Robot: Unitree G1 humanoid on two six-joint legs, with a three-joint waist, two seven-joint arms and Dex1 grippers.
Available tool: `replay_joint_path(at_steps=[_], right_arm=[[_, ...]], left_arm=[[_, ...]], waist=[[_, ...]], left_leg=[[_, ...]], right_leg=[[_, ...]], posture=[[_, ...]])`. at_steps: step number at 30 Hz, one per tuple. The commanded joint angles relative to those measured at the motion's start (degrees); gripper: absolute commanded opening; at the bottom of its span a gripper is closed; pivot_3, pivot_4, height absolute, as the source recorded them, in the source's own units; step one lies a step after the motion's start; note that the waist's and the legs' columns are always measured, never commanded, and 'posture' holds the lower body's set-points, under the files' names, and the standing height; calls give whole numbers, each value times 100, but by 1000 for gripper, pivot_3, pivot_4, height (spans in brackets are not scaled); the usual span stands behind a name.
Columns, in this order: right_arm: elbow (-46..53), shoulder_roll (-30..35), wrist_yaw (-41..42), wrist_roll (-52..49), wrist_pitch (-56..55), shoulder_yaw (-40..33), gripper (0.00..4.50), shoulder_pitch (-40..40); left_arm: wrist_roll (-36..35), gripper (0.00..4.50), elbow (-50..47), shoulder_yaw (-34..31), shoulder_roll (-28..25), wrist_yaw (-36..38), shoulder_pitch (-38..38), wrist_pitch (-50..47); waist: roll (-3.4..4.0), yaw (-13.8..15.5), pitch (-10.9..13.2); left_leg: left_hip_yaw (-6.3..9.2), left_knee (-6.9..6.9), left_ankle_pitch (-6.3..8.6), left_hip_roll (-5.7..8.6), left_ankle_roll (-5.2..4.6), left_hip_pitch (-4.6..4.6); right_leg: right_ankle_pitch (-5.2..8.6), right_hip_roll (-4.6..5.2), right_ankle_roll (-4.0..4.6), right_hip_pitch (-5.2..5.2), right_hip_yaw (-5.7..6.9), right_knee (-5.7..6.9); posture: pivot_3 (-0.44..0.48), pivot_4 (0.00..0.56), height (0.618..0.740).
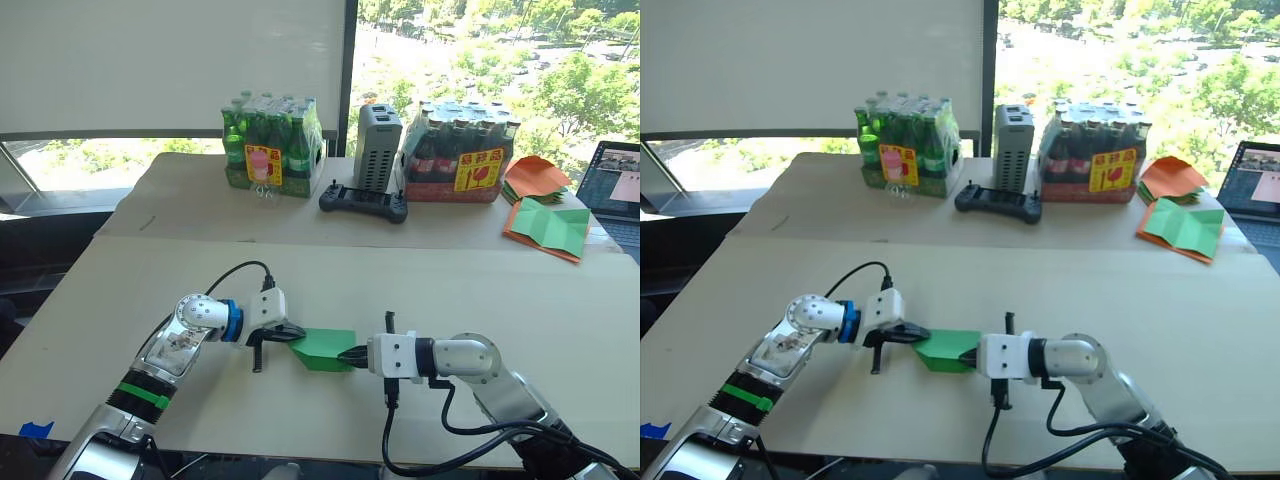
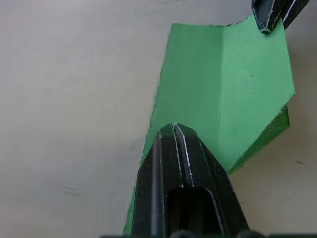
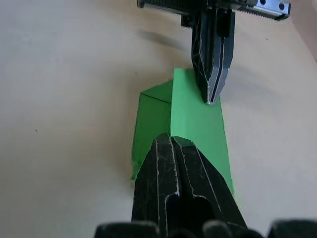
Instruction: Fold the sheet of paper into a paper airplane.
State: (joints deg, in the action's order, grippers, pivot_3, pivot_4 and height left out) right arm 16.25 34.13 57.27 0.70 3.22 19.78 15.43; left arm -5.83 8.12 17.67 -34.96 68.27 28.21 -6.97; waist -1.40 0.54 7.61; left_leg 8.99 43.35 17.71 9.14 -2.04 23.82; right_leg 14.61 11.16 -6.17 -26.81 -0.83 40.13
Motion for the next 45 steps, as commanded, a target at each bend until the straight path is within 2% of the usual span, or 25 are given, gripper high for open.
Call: replay_joint_path(at_steps=[1,9,19,23,25,30,34,38,45], right_arm=[[421,-117,3,-448,790,-144,39,162],[-176,-264,-243,-244,1771,-25,39,749],[-524,-324,-282,-51,1714,261,39,725],[-541,-345,-295,-56,1729,277,39,719],[-547,-350,-304,-44,1725,288,39,715],[-569,-366,-296,-39,1709,303,39,719],[-551,-391,-296,-45,1735,312,39,724],[-539,-397,-302,-33,1748,314,39,737],[-378,-409,-299,-67,1848,273,39,724]], left_arm=[[67,0,-151,90,-97,206,-31,99],[126,0,-16,62,-93,244,23,198],[16,0,7,-279,-166,90,129,2],[-432,0,-421,-612,-276,230,132,-520],[-857,0,-956,-767,-400,406,50,-1027],[-1384,0,-1654,-825,-584,606,-201,-1689],[-1172,0,-1549,-631,-540,486,-362,-1582],[-898,0,-945,-523,-312,233,-265,-1270],[-618,0,-578,-317,-221,275,-307,-967]], waist=[[0,-4,0],[0,-23,0],[0,-46,0],[0,-80,0],[0,-113,0],[0,-127,0],[0,-129,0],[0,-124,0],[0,-128,0]], left_leg=[[0,0,0,0,0,0],[0,0,0,-1,0,0],[0,0,0,0,0,1],[1,-1,0,0,0,3],[2,0,0,0,0,6],[4,-1,0,0,0,11],[3,-1,-1,-1,1,10],[3,0,-1,0,1,10],[2,-1,-1,0,1,11]], right_leg=[[0,0,0,0,0,0],[0,0,0,-1,1,0],[0,2,0,-3,1,1],[0,2,0,-8,1,3],[0,2,0,-10,1,3],[0,2,0,-13,2,2],[0,0,0,-14,1,3],[0,1,0,-13,2,2],[0,3,0,-13,1,2]], posture=[[0,150,675],[0,150,675],[0,150,675],[0,150,675],[0,150,675],[0,150,675],[0,150,675],[0,150,675],[0,150,675]])
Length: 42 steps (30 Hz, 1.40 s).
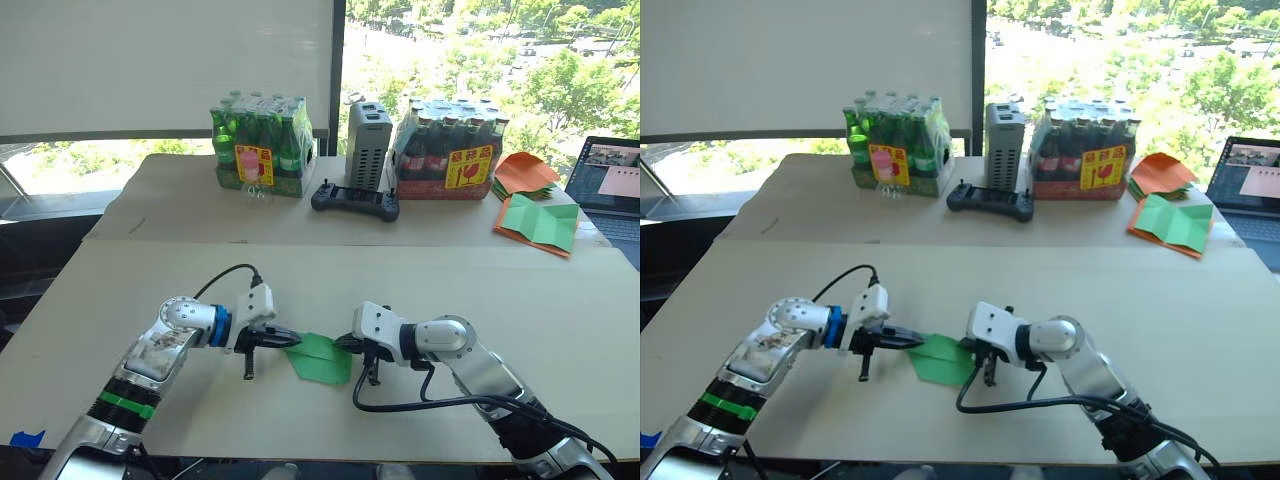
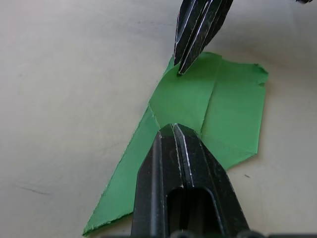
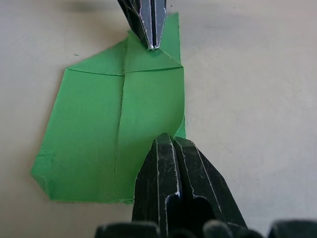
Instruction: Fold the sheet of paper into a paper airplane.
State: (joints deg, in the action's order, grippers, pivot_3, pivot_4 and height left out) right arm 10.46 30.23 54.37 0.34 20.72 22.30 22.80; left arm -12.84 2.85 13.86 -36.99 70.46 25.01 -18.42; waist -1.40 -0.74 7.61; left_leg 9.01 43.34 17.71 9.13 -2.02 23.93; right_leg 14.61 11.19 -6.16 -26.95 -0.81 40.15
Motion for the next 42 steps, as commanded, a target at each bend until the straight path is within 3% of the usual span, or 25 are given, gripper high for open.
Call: replay_joint_path(at_steps=[1,2,5,9,15,20,22,42], right_arm=[[228,-31,-15,-44,116,13,39,-15],[254,-51,-25,-68,131,-3,39,-14],[390,-181,-83,-248,281,-132,854,-4],[760,-405,-179,-654,480,-403,2249,-2],[1103,-574,-356,-767,383,-371,2249,-2],[916,-371,-405,-331,102,6,856,-115],[814,-283,-389,-204,27,123,45,-140],[267,-162,-393,213,44,467,15,-311]], left_arm=[[100,0,-60,82,-30,72,-6,194],[111,0,-59,89,-32,70,-14,208],[136,0,-49,92,-23,73,-22,220],[211,0,11,132,-21,69,-27,261],[304,0,41,240,35,70,0,299],[322,0,22,268,132,24,44,222],[368,0,60,290,126,21,61,258],[476,0,130,330,134,-1,77,367]], waist=[[0,0,0],[0,-1,0],[0,-4,0],[0,-2,0],[0,1,0],[0,2,0],[0,3,0],[0,1,0]], left_leg=[[0,0,0,0,0,0],[0,0,0,0,0,0],[0,0,0,0,0,0],[0,0,0,0,0,1],[1,0,0,1,0,2],[1,1,0,2,0,2],[1,1,0,2,0,2],[0,1,0,1,0,0]], right_leg=[[0,0,0,0,0,0],[0,0,0,0,0,1],[0,-1,0,-1,0,1],[0,0,0,-2,-1,1],[0,0,0,-2,0,1],[0,0,0,-1,0,1],[0,0,0,-1,1,1],[0,-1,0,0,0,3]], posture=[[0,150,675],[0,150,675],[0,150,675],[0,150,675],[0,150,675],[0,150,675],[0,150,675],[0,150,675]])
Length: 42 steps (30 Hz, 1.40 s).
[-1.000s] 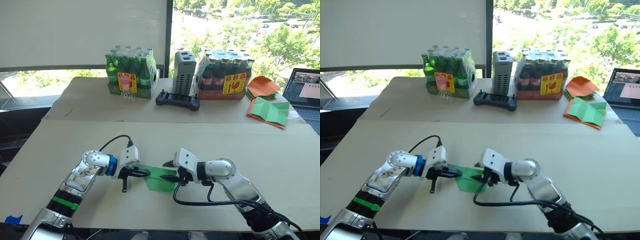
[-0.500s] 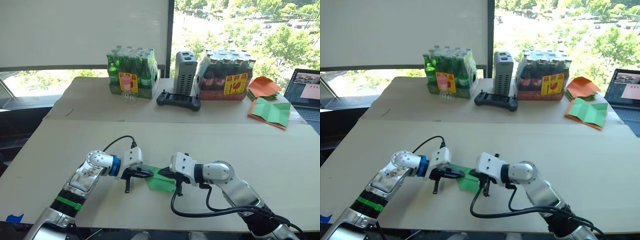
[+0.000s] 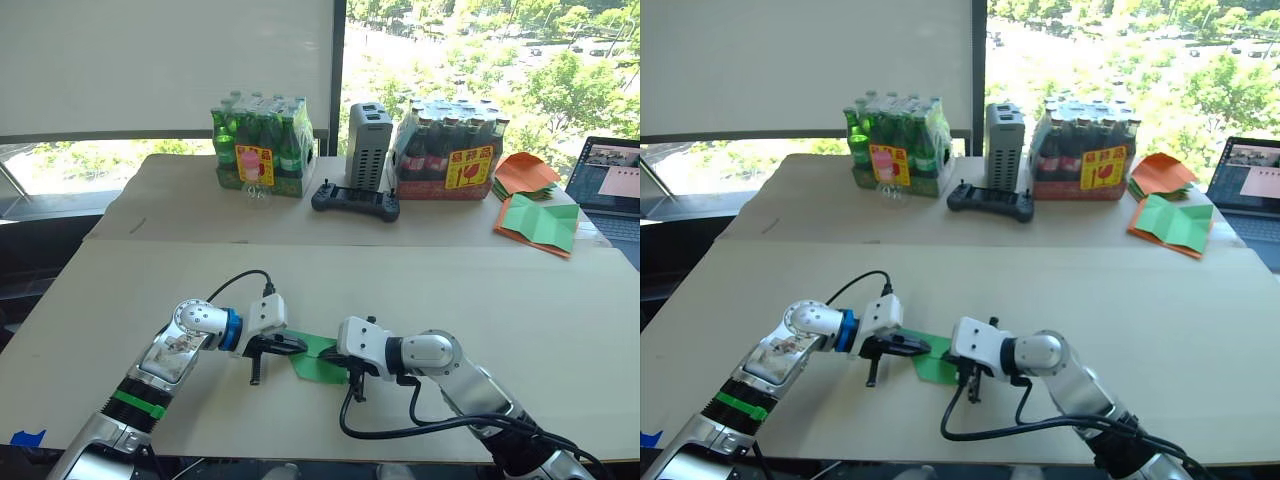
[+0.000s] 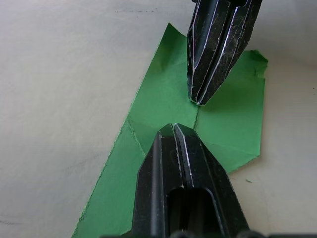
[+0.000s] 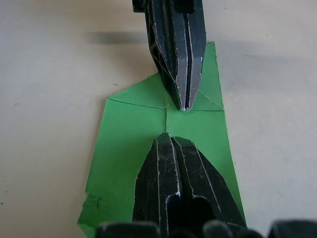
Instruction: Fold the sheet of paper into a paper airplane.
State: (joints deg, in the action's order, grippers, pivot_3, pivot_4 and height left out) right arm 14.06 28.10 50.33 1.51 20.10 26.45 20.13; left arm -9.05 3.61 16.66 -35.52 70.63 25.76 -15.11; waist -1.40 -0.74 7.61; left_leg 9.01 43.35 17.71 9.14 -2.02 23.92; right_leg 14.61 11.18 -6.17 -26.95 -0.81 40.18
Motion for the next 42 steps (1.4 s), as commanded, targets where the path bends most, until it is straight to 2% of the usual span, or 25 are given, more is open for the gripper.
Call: replay_joint_path(at_steps=[1,21,35,42], right_arm=[[-100,82,51,99,168,74,15,-53],[156,349,167,3,765,12,15,-290],[337,605,173,-265,1336,-170,15,-377],[748,299,293,-943,905,-580,15,-330]], left_arm=[[106,0,66,62,-5,-22,9,42],[234,0,218,225,-44,-5,-1,277],[225,0,220,238,-45,25,6,299],[217,0,162,239,-41,17,1,264]], waist=[[0,1,0],[1,24,-14],[0,104,-14],[0,136,-14]], left_leg=[[0,0,0,0,0,0],[2,-6,5,0,-8,-58],[1,-7,8,0,-12,-63],[0,-7,9,0,-14,-61]], right_leg=[[0,0,0,0,0,0],[1,1,-1,60,3,-14],[1,1,-1,67,3,-22],[1,1,-2,67,3,-29]], posture=[[0,150,675],[0,150,675],[0,150,675],[0,150,675]])
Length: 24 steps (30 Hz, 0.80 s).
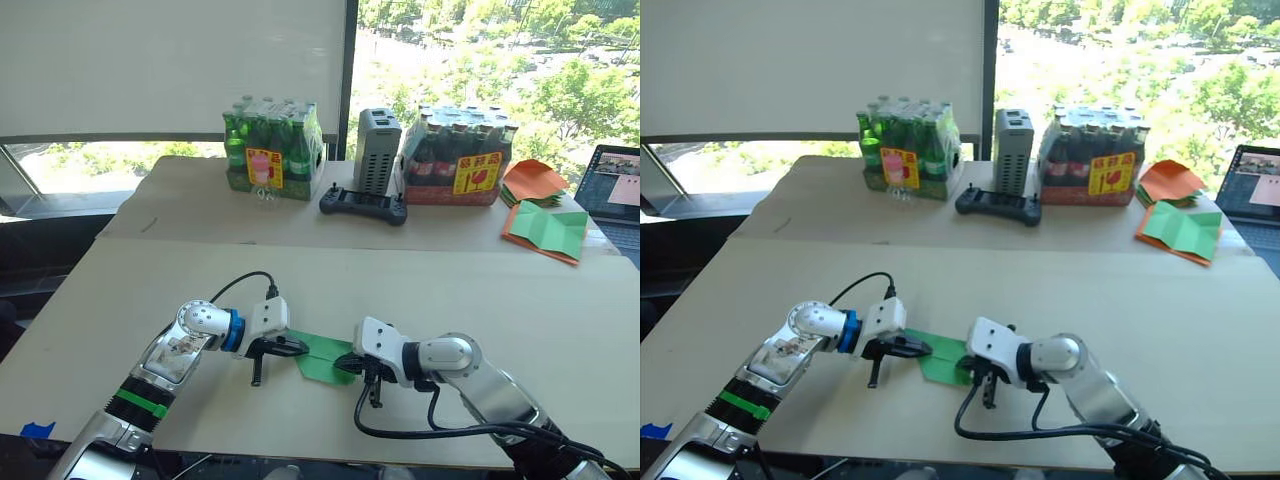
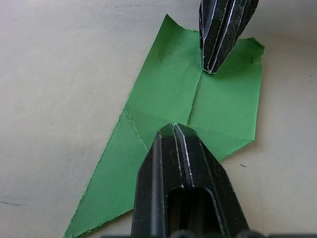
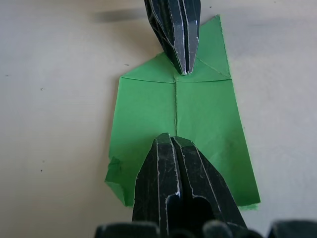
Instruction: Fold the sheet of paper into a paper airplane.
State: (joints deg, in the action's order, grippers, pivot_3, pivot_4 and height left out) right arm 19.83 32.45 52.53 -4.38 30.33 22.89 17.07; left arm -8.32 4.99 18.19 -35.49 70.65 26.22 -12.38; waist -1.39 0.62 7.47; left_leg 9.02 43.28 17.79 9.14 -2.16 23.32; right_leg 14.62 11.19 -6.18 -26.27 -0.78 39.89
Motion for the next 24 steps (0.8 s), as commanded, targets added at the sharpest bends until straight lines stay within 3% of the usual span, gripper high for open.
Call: replay_joint_path(at_steps=[1,5,16,24], right_arm=[[212,-199,70,-455,-136,-283,15,-8],[195,-417,-93,-524,-172,-372,15,156],[-659,-305,-209,177,-399,176,15,226],[-690,-152,-93,242,-230,264,15,143]], left_arm=[[144,0,32,86,-41,18,-41,-6],[136,0,32,75,-31,12,-36,-26],[144,0,56,87,30,-31,49,-47],[151,0,76,105,185,-41,164,-41]], waist=[[0,1,0],[0,-4,1],[1,-4,1],[1,8,0]], left_leg=[[0,0,0,-1,0,1],[0,0,0,-2,1,3],[0,-3,-1,-2,1,2],[0,-3,0,0,1,-1]], right_leg=[[0,0,0,-1,0,0],[0,-1,0,-3,0,1],[0,-2,0,-4,1,0],[0,0,0,0,1,0]], posture=[[0,150,675],[0,150,675],[0,150,675],[0,150,675]])
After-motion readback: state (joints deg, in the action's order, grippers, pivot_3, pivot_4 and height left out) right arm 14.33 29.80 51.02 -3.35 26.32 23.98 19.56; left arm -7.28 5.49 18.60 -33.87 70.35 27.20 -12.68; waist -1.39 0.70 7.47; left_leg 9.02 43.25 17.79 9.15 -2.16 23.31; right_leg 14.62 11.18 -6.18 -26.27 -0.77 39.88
